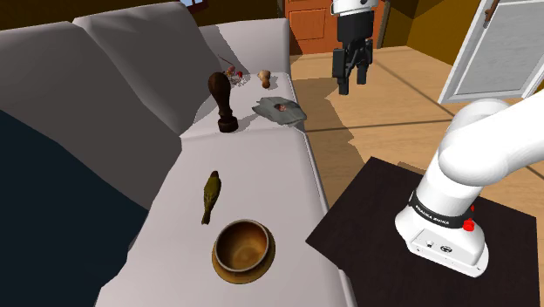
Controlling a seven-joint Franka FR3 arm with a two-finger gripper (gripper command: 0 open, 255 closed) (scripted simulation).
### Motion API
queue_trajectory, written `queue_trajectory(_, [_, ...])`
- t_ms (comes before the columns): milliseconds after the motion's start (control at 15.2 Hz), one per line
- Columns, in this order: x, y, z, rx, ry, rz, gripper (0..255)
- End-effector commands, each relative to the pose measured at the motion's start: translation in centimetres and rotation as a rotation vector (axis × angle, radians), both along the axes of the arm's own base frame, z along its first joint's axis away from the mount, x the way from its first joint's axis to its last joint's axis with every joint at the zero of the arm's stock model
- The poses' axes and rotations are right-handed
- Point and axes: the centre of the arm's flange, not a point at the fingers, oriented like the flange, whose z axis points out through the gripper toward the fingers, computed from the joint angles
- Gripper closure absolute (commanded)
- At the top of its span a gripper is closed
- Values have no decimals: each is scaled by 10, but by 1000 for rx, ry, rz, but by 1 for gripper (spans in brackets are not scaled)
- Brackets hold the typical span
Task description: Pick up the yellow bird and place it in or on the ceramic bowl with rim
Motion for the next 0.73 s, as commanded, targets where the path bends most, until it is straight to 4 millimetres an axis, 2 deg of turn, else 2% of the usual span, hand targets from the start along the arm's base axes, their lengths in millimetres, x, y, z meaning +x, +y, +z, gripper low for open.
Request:
queue_trajectory(0, [0,0,0,0,0,0,0])
queue_trajectory(660, [46,96,-75,-38,-37,-150,0])
